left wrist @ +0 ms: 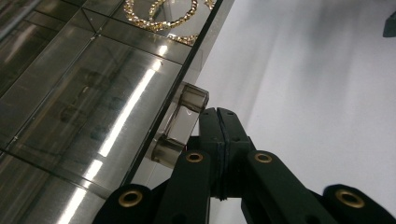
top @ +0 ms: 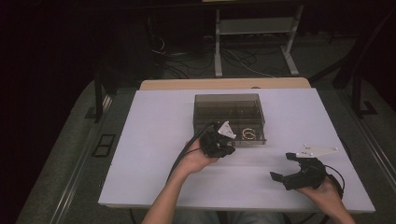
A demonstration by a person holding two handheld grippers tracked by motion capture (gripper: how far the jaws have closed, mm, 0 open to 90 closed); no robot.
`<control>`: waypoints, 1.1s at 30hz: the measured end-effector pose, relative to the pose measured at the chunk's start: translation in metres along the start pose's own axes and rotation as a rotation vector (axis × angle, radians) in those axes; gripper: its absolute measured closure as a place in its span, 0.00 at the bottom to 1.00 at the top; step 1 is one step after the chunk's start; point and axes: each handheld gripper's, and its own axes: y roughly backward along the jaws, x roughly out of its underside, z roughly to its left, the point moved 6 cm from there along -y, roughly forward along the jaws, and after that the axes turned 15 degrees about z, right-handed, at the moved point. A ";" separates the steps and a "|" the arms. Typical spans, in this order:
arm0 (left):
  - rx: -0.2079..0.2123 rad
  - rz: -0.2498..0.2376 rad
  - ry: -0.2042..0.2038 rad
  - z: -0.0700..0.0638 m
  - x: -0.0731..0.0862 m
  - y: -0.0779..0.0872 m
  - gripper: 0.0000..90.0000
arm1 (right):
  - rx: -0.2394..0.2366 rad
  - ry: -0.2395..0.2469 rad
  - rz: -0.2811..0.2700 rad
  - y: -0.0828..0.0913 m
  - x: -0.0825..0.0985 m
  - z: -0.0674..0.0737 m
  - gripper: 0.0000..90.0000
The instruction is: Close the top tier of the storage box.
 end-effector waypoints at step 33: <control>-0.016 -0.062 0.050 0.023 -0.008 -0.003 0.99 | -0.002 -0.007 0.001 0.000 0.000 0.000 0.00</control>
